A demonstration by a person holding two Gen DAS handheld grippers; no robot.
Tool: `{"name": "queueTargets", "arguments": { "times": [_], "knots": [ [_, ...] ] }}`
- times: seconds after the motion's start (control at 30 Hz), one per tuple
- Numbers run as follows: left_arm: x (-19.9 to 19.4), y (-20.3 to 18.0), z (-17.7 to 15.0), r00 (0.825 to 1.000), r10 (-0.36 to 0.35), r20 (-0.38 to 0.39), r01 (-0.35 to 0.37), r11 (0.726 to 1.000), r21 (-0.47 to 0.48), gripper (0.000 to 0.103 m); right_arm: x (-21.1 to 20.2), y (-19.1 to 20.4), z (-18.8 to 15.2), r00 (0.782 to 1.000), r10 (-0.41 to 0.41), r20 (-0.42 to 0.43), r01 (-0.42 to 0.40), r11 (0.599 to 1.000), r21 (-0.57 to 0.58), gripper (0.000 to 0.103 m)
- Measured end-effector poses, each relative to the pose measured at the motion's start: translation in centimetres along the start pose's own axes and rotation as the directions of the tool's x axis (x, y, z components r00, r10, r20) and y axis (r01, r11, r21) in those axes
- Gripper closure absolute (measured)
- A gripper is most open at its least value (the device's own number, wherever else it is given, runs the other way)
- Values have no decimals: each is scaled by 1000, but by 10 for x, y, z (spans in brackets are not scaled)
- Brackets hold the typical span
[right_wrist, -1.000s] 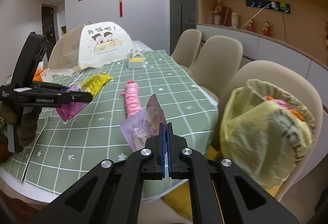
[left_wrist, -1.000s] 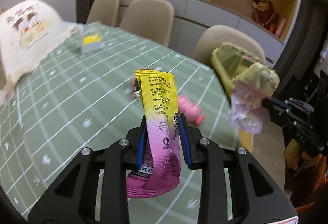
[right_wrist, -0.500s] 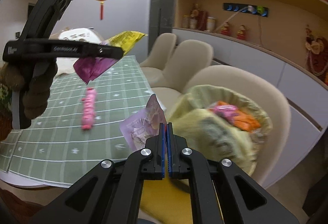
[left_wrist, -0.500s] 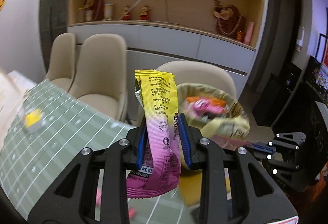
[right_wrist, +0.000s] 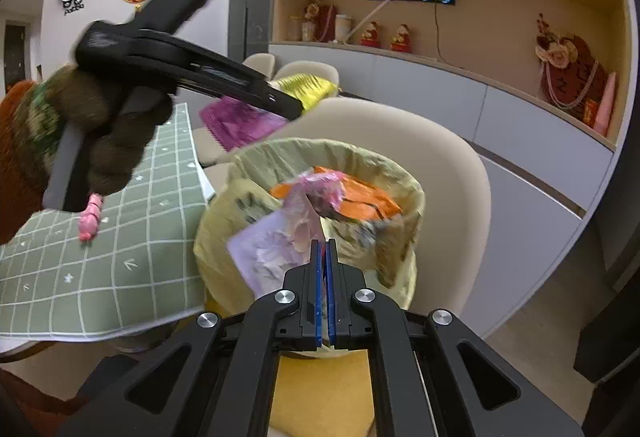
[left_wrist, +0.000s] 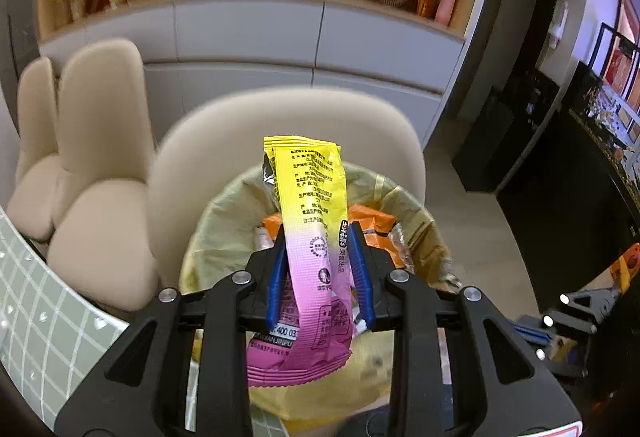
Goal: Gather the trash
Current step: 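Carry the snack bar and purple wrapper over the bin with both tools, then open the left tool to drop the snack bar while the right tool drops the purple wrapper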
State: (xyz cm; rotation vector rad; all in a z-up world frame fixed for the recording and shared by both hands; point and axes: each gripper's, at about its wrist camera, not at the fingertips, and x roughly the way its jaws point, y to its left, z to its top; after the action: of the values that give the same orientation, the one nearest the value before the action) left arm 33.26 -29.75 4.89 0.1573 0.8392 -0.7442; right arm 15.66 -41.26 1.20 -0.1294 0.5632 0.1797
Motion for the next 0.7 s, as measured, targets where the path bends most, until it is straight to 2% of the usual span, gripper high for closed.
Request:
{"name": "queueTargets", "arguments": {
  "times": [0.07,0.13,0.2,0.23,0.4,0.47,0.6,0.7],
  "knots": [
    [31,3,5,994,-14,-107,12,1000,-16,75,-1,-2,-2,1000,-2,-2,2,1000,5,99],
    [54,9,5,983,-39,-179,29,998,-61,72,-1,-1,-3,1000,1,-4,-1,1000,6,99],
    [64,10,5,979,-51,-198,36,996,-78,67,-1,3,-4,1000,2,-11,-2,1000,-6,99],
    [67,13,4,980,-53,-192,36,995,-91,61,0,4,-4,1000,3,-14,-3,1000,-13,99],
    [51,29,3,987,-107,-117,89,985,-150,46,-1,7,-4,1000,8,-21,-9,999,-31,99],
    [28,35,1,993,-104,-50,96,984,-152,44,-3,7,1,1000,21,-12,-21,1000,-20,99],
    [-18,42,-4,996,-40,78,53,984,-170,43,-10,3,20,999,42,34,-41,999,-2,99],
    [-46,48,-19,993,24,119,0,980,-200,43,-7,-4,47,996,37,80,-37,999,4,99]
  ]
}}
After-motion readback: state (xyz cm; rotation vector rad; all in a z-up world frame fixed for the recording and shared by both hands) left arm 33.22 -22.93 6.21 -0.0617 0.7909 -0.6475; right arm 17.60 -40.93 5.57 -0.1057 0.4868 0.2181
